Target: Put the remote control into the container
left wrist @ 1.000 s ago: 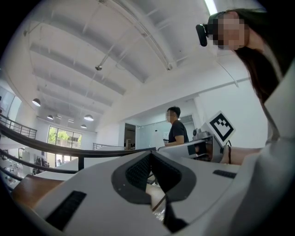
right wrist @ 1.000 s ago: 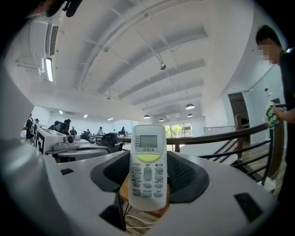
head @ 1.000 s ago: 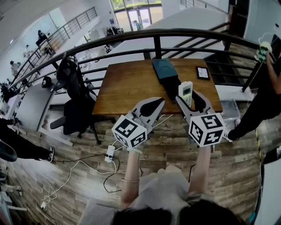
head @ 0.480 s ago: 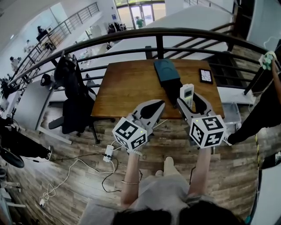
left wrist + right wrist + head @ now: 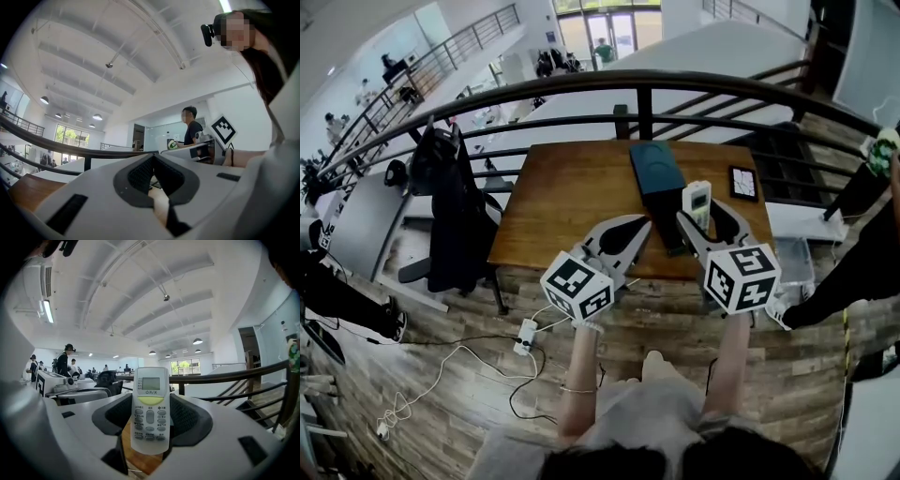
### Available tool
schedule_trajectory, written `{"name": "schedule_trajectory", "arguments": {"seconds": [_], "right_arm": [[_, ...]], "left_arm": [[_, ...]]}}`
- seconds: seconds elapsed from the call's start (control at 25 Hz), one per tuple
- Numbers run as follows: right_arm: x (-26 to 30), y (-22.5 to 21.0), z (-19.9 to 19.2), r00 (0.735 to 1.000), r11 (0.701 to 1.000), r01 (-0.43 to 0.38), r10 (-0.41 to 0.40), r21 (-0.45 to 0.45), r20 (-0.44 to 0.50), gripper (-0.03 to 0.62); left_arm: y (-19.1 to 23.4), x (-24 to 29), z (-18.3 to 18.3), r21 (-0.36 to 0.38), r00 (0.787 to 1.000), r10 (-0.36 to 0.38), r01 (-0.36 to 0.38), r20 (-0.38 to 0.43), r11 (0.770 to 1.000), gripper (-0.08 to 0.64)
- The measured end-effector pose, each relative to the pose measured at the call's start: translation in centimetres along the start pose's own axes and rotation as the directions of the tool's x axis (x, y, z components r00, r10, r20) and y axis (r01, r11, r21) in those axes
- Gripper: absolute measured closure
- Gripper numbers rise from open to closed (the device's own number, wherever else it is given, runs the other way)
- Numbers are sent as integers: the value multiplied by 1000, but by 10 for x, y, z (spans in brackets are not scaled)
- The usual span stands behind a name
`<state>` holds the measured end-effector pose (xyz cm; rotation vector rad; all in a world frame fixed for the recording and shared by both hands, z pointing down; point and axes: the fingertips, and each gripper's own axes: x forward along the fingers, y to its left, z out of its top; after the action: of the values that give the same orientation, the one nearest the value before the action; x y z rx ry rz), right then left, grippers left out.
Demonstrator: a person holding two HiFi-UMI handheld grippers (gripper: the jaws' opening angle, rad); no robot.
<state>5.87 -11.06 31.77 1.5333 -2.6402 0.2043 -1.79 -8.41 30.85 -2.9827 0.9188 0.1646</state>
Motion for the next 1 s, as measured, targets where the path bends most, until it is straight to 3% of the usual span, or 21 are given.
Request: {"name": "schedule_trajectory", "arguments": {"seconds": [0.56,1.0], "right_arm": [[53,-46,-3,999,999,-37,37,16,-39,347],[82,-56,-12,996,998,-53,55,19,-77,347]], "left_arm": [[47,44,-16,-19,999,42,-43,-28,999,555],[74,53,-32,-53,997,60,-63,-45,997,557]]}}
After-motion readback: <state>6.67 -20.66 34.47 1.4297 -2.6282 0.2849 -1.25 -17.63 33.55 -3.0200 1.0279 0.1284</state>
